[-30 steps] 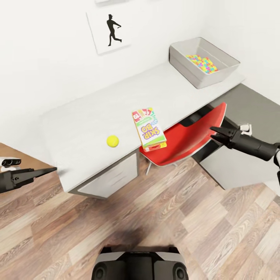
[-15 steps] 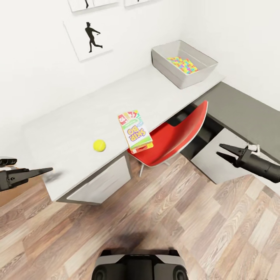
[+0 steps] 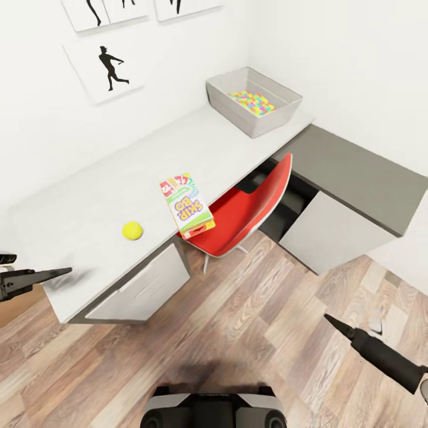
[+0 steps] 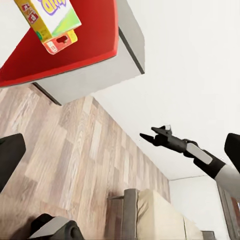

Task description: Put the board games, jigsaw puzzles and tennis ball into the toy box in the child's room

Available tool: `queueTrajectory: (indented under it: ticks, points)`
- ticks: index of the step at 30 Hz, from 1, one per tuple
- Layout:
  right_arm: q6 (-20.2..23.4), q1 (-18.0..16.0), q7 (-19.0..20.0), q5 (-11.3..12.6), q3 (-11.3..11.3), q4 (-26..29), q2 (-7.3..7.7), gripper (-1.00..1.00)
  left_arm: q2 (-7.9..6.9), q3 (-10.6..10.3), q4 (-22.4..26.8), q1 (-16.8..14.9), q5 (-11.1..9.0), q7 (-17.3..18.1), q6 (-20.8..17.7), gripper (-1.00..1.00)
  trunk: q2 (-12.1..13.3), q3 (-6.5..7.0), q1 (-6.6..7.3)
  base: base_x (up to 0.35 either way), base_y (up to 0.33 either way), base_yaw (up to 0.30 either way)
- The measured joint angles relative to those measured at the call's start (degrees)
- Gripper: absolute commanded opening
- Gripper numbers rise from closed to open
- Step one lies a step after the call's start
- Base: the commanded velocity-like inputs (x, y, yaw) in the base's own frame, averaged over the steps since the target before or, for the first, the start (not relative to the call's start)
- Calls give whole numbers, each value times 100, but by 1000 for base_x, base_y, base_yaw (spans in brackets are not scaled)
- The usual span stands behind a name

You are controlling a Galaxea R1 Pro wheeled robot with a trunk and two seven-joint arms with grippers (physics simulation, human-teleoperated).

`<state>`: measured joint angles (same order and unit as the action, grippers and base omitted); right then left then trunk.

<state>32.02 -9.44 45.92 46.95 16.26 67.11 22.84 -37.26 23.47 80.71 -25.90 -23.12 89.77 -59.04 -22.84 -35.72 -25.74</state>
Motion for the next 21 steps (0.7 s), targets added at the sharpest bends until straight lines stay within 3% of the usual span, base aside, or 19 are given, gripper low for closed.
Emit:
queueTrajectory:
  ticks: [3, 6, 10, 13, 15, 21]
  points:
    - [-388, 238, 99, -92, -144, 7, -255, 100, -12, 345, 58, 300, -85, 0, 4, 100, 0, 23, 0, 0, 0, -186]
    - [-602, 309, 318, -235, -327, 5, -395, 100, -13, 516, 79, 529, -264, 0, 7, 100, 0, 46, 0, 0, 0, -183]
    - [-899, 349, 641, -524, -567, -7, -564, 100, -21, 646, 90, 1023, -885, 0, 22, 100, 0, 76, 0, 0, 0, -168]
    - [-961, 355, 727, -605, -620, 20, -616, 100, -22, 769, 103, 1339, -1187, 0, 37, 100, 0, 99, 0, 0, 0, -156]
    - [-989, 358, 791, -638, -647, 33, -643, 100, -26, 959, 126, 1566, -1350, 0, 39, 100, 0, 112, 0, 0, 0, -102]
    - [-1013, 358, 805, -659, -652, 40, -691, 100, -22, 1506, 168, 1746, -1468, 0, 14, 100, 0, 127, -1, 0, 0, -35]
